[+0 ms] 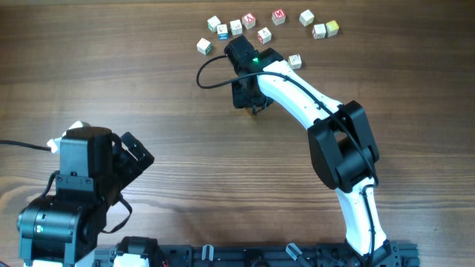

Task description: Form a tower

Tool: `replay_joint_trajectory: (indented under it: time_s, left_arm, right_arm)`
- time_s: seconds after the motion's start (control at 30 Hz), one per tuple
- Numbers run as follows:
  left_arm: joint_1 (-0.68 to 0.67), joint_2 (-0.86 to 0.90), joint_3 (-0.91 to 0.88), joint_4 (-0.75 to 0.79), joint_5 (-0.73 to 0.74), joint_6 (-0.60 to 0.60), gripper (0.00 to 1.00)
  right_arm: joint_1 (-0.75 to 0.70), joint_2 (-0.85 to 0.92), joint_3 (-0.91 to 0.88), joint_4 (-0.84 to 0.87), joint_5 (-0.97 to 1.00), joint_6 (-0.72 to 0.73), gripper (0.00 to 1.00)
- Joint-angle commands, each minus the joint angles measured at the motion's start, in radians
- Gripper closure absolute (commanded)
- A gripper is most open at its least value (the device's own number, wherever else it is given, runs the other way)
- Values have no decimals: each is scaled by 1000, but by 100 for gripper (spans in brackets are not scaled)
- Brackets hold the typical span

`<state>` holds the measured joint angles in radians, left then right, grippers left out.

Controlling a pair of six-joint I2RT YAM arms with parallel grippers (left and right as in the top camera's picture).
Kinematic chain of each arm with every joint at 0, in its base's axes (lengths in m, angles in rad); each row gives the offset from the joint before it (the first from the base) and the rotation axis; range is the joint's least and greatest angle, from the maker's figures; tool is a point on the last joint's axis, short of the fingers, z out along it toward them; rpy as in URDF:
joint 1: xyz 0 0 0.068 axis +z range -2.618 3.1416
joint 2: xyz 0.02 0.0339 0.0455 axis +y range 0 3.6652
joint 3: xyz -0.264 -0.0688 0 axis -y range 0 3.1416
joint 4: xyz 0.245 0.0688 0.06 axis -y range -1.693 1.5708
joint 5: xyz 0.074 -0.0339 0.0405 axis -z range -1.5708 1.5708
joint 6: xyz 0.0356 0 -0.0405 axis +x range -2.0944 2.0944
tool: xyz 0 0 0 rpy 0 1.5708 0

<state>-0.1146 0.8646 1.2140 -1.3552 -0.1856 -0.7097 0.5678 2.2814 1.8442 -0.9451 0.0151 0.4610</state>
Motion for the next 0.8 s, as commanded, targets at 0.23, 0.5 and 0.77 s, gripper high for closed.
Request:
replay_joint_trajectory:
  time_s: [0.23, 0.5, 0.77]
  left_arm:
    - [6, 0, -3, 0, 2, -9, 0]
    - [6, 0, -3, 0, 2, -9, 0]
    - [6, 0, -3, 0, 2, -9, 0]
  right_arm:
    - [3, 20, -6, -10, -10, 40, 55]
    - [3, 20, -6, -8, 17, 35, 51]
    - [3, 20, -6, -10, -24, 53, 52]
